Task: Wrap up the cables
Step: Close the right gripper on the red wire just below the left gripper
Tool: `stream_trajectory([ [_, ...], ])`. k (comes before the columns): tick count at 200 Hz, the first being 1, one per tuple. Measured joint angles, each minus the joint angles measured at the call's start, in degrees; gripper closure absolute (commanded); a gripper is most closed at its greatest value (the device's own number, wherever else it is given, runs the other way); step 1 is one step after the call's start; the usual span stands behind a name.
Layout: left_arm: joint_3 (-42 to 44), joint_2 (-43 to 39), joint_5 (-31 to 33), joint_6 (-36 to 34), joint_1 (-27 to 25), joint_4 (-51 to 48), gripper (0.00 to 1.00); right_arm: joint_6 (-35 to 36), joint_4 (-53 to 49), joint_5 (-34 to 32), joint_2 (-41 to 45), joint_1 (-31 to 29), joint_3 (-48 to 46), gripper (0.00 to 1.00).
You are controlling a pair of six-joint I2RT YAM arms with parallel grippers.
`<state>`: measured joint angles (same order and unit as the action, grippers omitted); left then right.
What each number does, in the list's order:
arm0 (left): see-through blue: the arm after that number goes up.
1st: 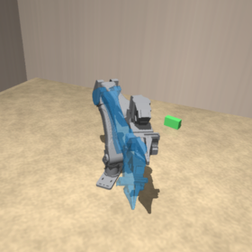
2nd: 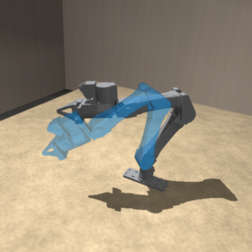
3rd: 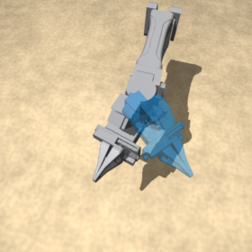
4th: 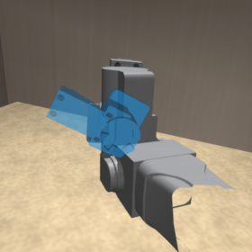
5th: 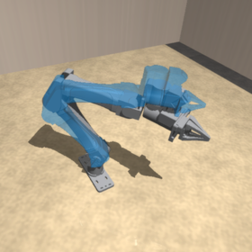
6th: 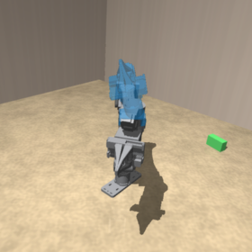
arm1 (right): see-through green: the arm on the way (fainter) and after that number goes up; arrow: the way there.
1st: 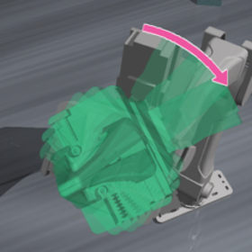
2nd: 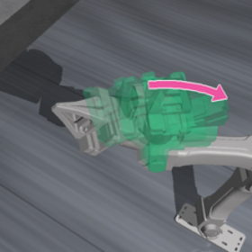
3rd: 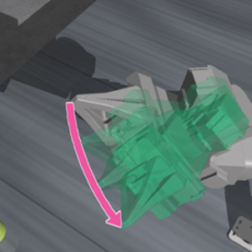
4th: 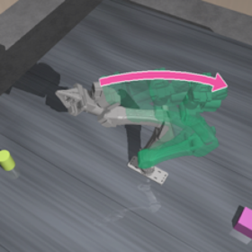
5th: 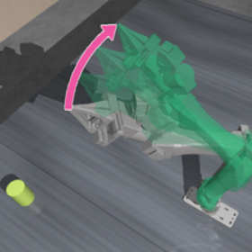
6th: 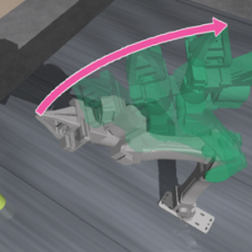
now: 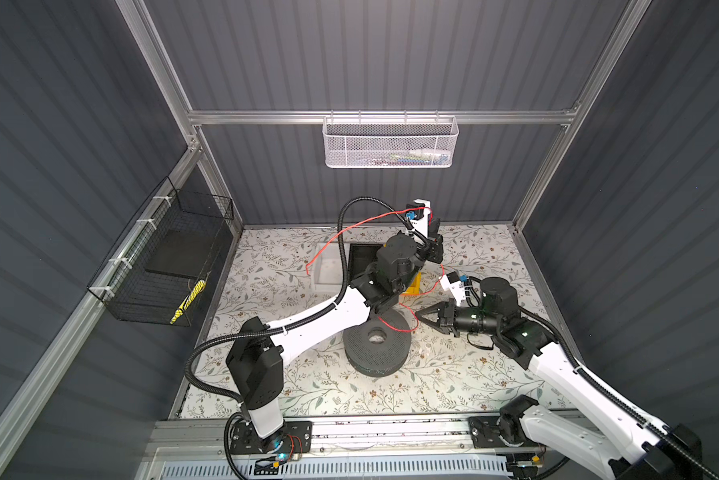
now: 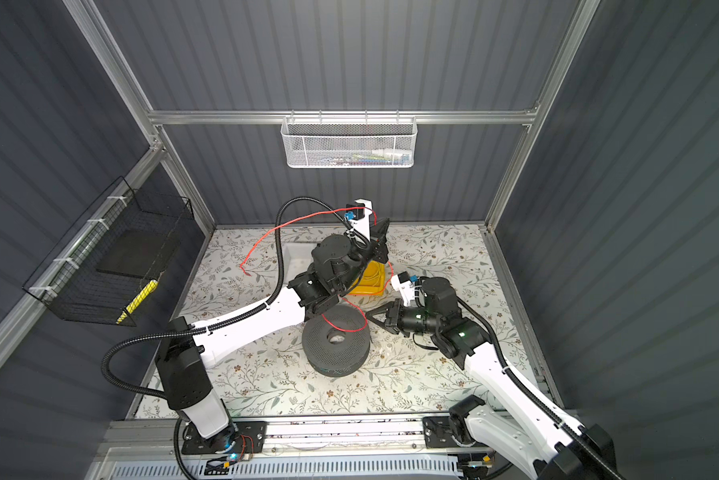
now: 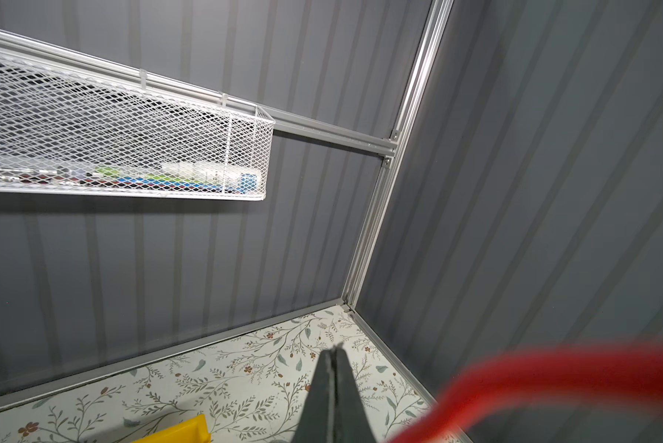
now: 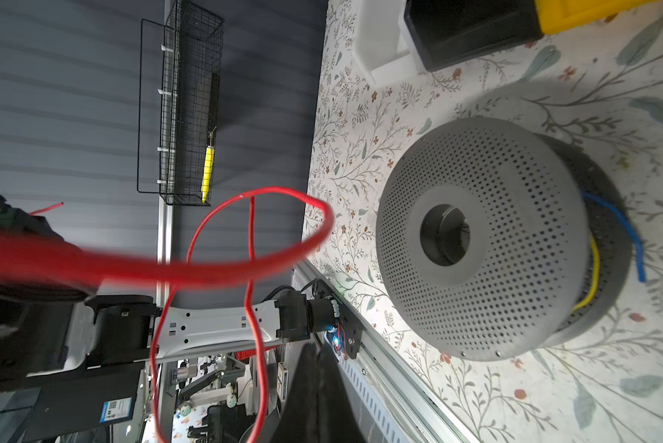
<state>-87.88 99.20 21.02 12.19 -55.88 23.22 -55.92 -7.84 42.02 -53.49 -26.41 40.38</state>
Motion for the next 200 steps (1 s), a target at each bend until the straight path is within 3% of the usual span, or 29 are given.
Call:
stream_trajectory([
  [27,0.00,-0.87,-0.24,0.02,0.11,0.00,1.00,-1.31,0.55,-0.70,0.83,1.07,0.02,0.56],
  [45,0.00,-0.94,-0.48,0.04,0.11,-0.02,1.00,-1.90,1.70,-0.94,0.70,1.16,0.28,0.47],
  [68,0.00,-0.94,-0.68,0.04,0.15,-0.04,1.00,-2.58,3.10,-0.90,-0.66,0.70,1.42,0.43],
  [136,0.00,-0.94,-1.18,0.04,0.15,-0.04,1.00,-4.52,9.42,-0.72,-6.05,-2.21,2.19,0.50],
  [200,0.00,-0.94,-1.73,0.04,0.15,-0.02,1.00,-6.71,14.29,-0.68,-10.88,-5.84,3.32,0.73],
])
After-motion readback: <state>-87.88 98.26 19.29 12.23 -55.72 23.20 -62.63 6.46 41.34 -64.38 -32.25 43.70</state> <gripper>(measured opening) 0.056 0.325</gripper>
